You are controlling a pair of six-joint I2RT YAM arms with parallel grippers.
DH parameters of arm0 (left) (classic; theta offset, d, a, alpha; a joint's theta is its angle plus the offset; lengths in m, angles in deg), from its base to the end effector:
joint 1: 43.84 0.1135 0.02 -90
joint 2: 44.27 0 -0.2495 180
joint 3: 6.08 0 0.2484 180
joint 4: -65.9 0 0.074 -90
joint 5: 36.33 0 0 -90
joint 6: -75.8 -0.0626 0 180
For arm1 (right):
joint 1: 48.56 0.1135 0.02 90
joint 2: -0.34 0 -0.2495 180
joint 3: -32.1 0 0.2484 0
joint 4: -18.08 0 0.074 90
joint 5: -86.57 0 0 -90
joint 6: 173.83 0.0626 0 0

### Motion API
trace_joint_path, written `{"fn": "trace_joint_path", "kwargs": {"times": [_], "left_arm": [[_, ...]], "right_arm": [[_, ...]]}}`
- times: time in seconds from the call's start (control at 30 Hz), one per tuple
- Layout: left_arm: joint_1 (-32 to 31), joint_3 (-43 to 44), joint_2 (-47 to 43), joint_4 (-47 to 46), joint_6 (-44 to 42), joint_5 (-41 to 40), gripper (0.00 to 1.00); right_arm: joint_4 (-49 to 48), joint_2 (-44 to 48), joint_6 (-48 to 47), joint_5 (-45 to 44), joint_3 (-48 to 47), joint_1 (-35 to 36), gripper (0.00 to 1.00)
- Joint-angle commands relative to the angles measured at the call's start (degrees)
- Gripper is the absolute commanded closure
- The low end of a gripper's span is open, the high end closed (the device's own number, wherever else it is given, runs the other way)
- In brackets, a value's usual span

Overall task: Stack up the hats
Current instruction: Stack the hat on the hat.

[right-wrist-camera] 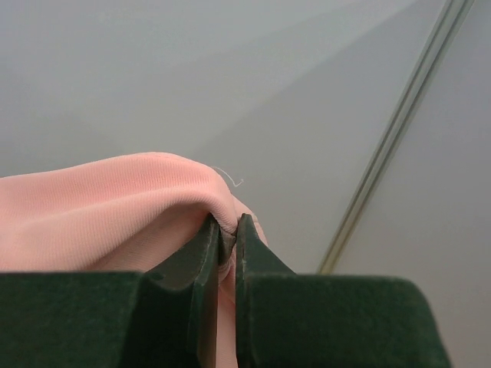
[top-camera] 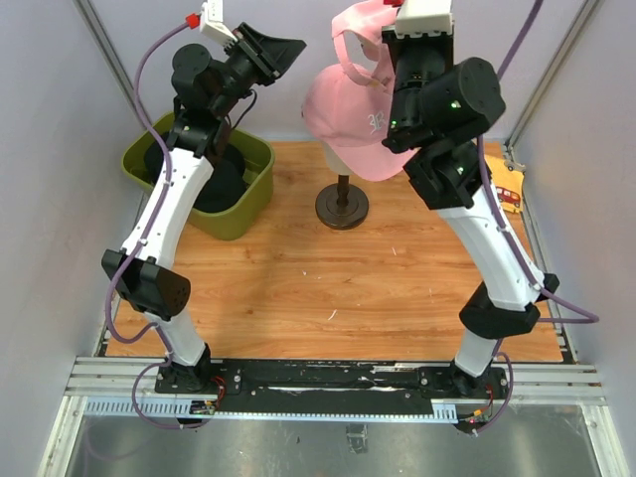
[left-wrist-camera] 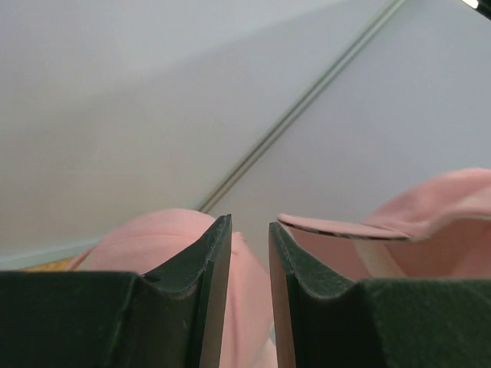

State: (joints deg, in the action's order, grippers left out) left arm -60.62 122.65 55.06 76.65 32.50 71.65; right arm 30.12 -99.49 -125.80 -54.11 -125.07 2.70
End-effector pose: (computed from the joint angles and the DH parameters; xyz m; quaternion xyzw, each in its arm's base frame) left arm 0.3806 -0.1350 0.5243 -0.0261 0.5893 -0.4996 0.6344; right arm 0.2109 0.1854 0.6493 0.0221 0.5237 -0.0945 0.8463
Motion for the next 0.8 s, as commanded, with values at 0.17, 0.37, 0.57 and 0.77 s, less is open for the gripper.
{"fn": "trace_joint_path", "kwargs": {"times": [0.17, 0.37, 0.57, 0.77], "left_arm": [[-3.11, 3.77, 2.65, -3.91, -2.43, 7.73, 0.7], [-3.09, 2.42, 2.22, -4.62, -2.65, 10.15, 0.7], [-3.09, 1.16, 1.58, -7.41, -2.68, 15.84, 0.7], [-3.16, -0.66, 1.21, -12.65, 0.11, 21.97, 0.66]], "right_arm": [[2.78, -4.12, 6.95, -0.51, -4.08, -6.1, 0.99], [6.69, -6.59, 12.76, 1.1, -5.09, -8.9, 1.0], [8.34, -9.18, 14.55, 2.2, -7.28, -9.96, 1.0], [9.11, -9.76, 16.06, 2.76, -6.91, -10.59, 1.0]]}}
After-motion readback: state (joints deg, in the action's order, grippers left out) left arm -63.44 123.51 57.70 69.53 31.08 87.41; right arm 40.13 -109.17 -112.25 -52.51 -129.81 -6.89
